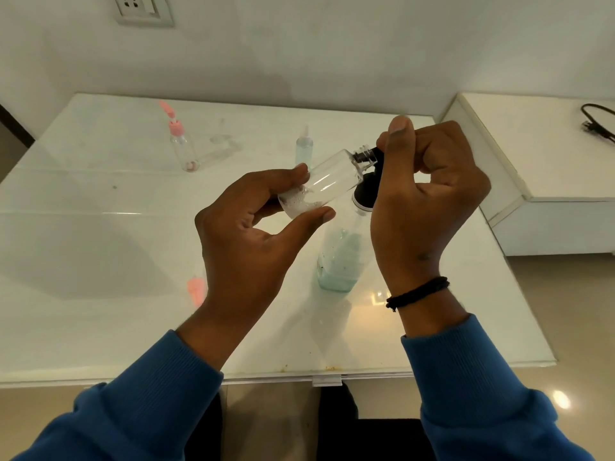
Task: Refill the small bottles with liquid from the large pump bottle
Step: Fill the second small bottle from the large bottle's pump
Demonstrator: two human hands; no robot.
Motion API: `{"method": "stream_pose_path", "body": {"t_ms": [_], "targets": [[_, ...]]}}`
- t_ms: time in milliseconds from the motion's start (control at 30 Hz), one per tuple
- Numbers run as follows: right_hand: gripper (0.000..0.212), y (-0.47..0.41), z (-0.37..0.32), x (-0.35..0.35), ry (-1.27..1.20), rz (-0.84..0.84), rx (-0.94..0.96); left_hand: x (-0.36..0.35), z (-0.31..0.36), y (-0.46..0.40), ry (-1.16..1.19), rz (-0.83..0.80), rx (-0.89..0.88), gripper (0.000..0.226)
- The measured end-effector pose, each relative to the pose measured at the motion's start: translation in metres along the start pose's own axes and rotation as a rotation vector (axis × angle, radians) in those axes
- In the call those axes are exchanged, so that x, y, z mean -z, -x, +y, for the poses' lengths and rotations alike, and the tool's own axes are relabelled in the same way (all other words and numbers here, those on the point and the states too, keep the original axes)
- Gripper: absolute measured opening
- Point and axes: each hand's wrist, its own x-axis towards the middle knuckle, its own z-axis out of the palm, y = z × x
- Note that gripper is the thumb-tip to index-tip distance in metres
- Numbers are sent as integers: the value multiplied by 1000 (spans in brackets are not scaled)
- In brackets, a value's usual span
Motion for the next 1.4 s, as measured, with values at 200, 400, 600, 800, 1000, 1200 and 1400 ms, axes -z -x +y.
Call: {"method": "stream_pose_path", "body": {"t_ms": [200, 400, 600, 800, 1000, 1200, 1400], "targets": [[28, 5, -3, -2, -7, -6, -7, 2, -1, -1, -28, 6, -8, 42], [32, 3, -2, -1, -2, -1, -1, 1, -1, 0, -10, 8, 8, 44], [29, 8, -1, -3, -4, 4, 29, 2, -3, 0, -33, 11, 7, 44], [33, 4, 0, -1, 1, 15, 67, 2, -2, 0, -18, 7, 7, 43], [28, 8, 1, -4, 0, 7, 61, 1, -3, 0, -37, 11, 5, 43], [31, 4, -1, -1, -5, 9, 37, 1, -1, 0, -9, 11, 13, 43], [31, 7, 1, -3, -32, 12, -4, 1, -2, 0, -33, 7, 7, 43]]}}
